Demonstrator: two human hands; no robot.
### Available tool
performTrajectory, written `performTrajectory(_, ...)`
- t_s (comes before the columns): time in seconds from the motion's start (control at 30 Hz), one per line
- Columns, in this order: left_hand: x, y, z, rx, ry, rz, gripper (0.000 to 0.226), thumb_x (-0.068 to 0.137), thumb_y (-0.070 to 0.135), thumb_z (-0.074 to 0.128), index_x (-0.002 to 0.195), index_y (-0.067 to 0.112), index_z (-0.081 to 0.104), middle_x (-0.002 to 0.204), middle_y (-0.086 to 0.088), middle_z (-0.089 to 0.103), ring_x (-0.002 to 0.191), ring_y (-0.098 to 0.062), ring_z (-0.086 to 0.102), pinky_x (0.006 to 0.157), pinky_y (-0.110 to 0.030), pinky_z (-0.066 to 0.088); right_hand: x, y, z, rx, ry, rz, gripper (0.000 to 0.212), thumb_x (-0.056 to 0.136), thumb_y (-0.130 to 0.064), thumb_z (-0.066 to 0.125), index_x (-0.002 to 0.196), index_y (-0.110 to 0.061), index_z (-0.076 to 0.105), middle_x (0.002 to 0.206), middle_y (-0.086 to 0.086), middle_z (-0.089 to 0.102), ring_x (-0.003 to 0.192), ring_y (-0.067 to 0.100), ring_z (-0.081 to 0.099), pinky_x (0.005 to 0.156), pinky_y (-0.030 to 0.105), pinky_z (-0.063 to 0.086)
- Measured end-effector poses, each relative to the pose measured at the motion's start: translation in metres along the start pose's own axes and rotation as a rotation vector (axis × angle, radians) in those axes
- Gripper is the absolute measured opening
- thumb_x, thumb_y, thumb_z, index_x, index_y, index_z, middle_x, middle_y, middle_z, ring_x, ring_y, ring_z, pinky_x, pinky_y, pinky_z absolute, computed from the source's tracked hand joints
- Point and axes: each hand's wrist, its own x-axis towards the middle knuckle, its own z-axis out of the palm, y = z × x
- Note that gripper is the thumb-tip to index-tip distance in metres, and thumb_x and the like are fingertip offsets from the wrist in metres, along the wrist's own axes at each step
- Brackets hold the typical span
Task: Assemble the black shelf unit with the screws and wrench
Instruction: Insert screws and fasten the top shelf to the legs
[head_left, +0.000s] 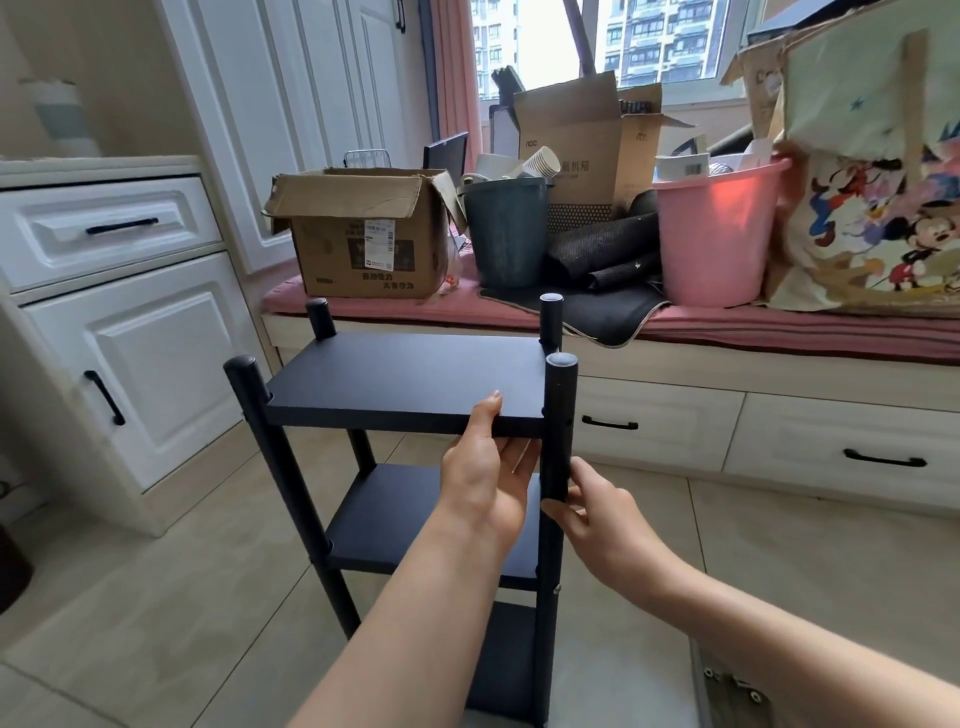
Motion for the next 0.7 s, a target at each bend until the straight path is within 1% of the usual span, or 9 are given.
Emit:
performTrajectory(0.07,0.001,0.000,0.000,-0.004,-0.004,0.000,0.014,0.096,0.019,0.063,0.086,0.011,0.065,0.083,-0.009,0.074,0.071,-0.020,0.072,0.072,-0.030,0.058,0.001,0.000,0.000,-0.004,-0.002,-0.001,0.018,0.097,-0.015,0.058,0.111,-0.026,0.055,0.095,-0.003,0.071,0.096,0.013,0.066,0.070,0.011,0.048)
performTrajectory(0.13,0.001,-0.001,0.000,-0.001,-0.007,0.000,0.014,0.096,0.020,0.063,0.086,0.011,0.066,0.079,-0.008,0.074,0.067,-0.019,0.073,0.066,-0.028,0.059,0.001,0.000,0.000,-0.003,-0.004,0.004,0.019,0.098,-0.015,0.058,0.113,-0.026,0.055,0.096,-0.003,0.071,0.097,0.014,0.066,0.073,0.017,0.049)
performTrajectory(0.17,0.001,-0.001,0.000,0.002,-0.008,0.000,0.014,0.096,0.020,0.063,0.086,0.011,0.066,0.079,-0.008,0.074,0.067,-0.019,0.073,0.064,-0.028,0.059,0.001,0.000,-0.001,-0.001,-0.004,0.003,0.019,0.097,-0.016,0.058,0.113,-0.027,0.055,0.096,-0.003,0.071,0.097,0.012,0.065,0.073,0.017,0.049)
performTrajectory(0.37,0.003,-0.001,-0.003,0.019,-0.017,0.012,0.014,0.096,0.022,0.064,0.088,0.011,0.065,0.080,-0.007,0.075,0.069,-0.019,0.074,0.062,-0.028,0.060,0.001,0.001,-0.001,-0.002,-0.001,-0.019,0.018,0.096,-0.015,0.061,0.110,-0.025,0.057,0.095,-0.006,0.071,0.095,0.008,0.066,0.067,0.005,0.046)
performTrajectory(0.43,0.002,-0.001,-0.003,0.028,-0.021,0.019,0.014,0.096,0.023,0.063,0.088,0.012,0.065,0.080,-0.008,0.075,0.069,-0.019,0.074,0.061,-0.029,0.060,0.001,0.000,-0.001,0.003,-0.002,-0.027,0.019,0.096,-0.014,0.061,0.111,-0.025,0.057,0.095,-0.006,0.071,0.095,0.008,0.066,0.067,0.004,0.046)
performTrajectory(0.5,0.001,-0.003,-0.003,0.045,-0.031,0.043,0.016,0.098,0.024,0.061,0.089,0.011,0.064,0.081,-0.008,0.074,0.071,-0.019,0.073,0.066,-0.030,0.059,0.001,-0.001,-0.001,0.005,-0.004,-0.029,0.020,0.096,-0.015,0.061,0.113,-0.025,0.057,0.096,-0.004,0.072,0.096,0.010,0.066,0.071,0.010,0.048)
performTrajectory(0.57,0.000,-0.008,-0.001,0.124,-0.027,0.092,0.020,0.099,0.027,0.059,0.093,0.009,0.065,0.084,-0.008,0.070,0.073,-0.017,0.070,0.068,-0.028,0.059,0.001,-0.001,-0.002,0.004,-0.011,-0.029,0.019,0.096,-0.016,0.060,0.113,-0.024,0.057,0.097,-0.002,0.072,0.097,0.012,0.066,0.078,0.021,0.052)
performTrajectory(0.63,-0.002,-0.016,0.001,0.262,-0.006,0.124,0.032,0.100,0.035,0.057,0.101,0.005,0.065,0.091,-0.009,0.069,0.080,-0.018,0.070,0.076,-0.029,0.058,0.001,0.000,-0.003,0.010,-0.023,-0.028,0.019,0.097,-0.016,0.060,0.113,-0.026,0.057,0.098,-0.003,0.072,0.098,0.011,0.066,0.078,0.021,0.051)
performTrajectory(0.7,-0.005,-0.024,0.004,0.407,0.010,0.132,0.044,0.100,0.046,0.053,0.108,0.005,0.067,0.099,-0.007,0.074,0.095,-0.022,0.071,0.093,-0.038,0.055,0.001,0.001,-0.004,0.011,-0.028,-0.029,0.021,0.096,-0.017,0.061,0.114,-0.028,0.058,0.098,-0.004,0.072,0.098,0.009,0.066,0.075,0.017,0.049)
